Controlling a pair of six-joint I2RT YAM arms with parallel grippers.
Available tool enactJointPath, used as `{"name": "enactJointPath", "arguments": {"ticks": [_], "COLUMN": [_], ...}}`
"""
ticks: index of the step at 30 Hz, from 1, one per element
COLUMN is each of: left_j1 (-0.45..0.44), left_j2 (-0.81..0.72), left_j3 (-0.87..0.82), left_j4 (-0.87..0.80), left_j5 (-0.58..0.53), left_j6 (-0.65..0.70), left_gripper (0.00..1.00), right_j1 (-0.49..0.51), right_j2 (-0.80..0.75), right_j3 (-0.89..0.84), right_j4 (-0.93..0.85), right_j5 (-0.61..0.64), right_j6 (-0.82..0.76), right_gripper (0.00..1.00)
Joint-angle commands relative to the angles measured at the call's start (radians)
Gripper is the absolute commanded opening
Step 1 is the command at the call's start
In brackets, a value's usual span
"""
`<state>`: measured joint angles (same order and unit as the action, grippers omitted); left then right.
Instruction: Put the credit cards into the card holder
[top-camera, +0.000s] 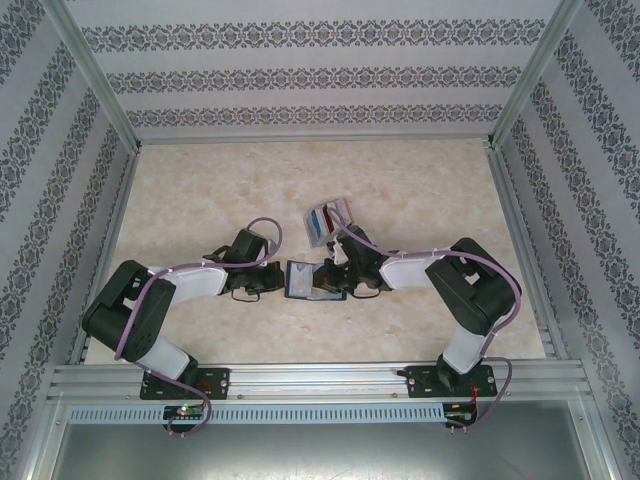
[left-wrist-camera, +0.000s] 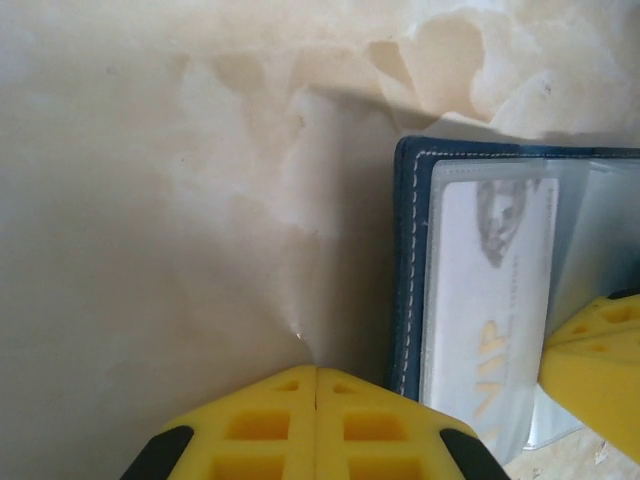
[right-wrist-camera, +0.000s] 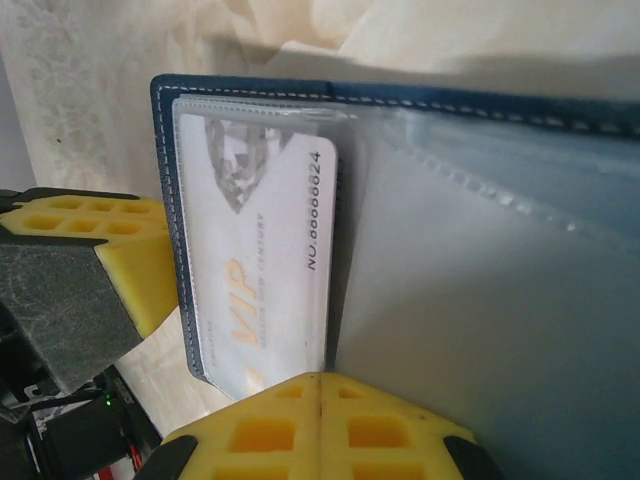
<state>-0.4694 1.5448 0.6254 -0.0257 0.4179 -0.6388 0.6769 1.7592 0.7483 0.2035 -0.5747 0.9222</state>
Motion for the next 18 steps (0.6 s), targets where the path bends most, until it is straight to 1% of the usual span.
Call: {"name": "enactJointPath", "arguments": {"ticks": [1, 6, 8, 10, 13, 17, 18], "left_j1": [-0.018, -0.019, -0.020, -0.018, -0.018, -0.017, -0.017], "left_j2": [0.030, 0.027, 0.023, 0.009, -0.015, -0.077, -0.083], "left_j3": [0.011, 0.015, 0.021, 0.016, 0.020, 0.001, 0.002], "left_j4": [0.008, 0.001, -0.014, -0.018, -0.055, -0.056, -0.061], "left_j5": [0.011, 0.005, 0.003, -0.008, -0.045, -0.079, -0.082], "left_j6": [-0.008, -0.006, -0.010, -0.014, -0.015, -0.035, -0.033], "left_gripper": [0.06, 0.06, 0.08, 0.10, 0.11, 0.11, 0.12], "right_j1": [0.018, 0.023, 0.021, 0.017, 0.008, 0.005, 0.006], "right_j2": [0.036, 0.037, 0.020, -0.010, -0.055, -0.131, -0.152], "right_j3": [0.041, 0.057, 0.056, 0.050, 0.050, 0.026, 0.017], "right_j4": [0.037, 0.014, 0.002, -0.022, -0.095, -0.164, -0.179], "right_j5": [-0.027, -0.051, -0.044, -0.024, 0.027, 0.096, 0.115], "right_j6": [0.006, -0.040, -0.047, -0.067, -0.106, -0.133, -0.139], "right_gripper": [0.00, 0.00, 0.04, 0.06, 0.14, 0.29, 0.31]}}
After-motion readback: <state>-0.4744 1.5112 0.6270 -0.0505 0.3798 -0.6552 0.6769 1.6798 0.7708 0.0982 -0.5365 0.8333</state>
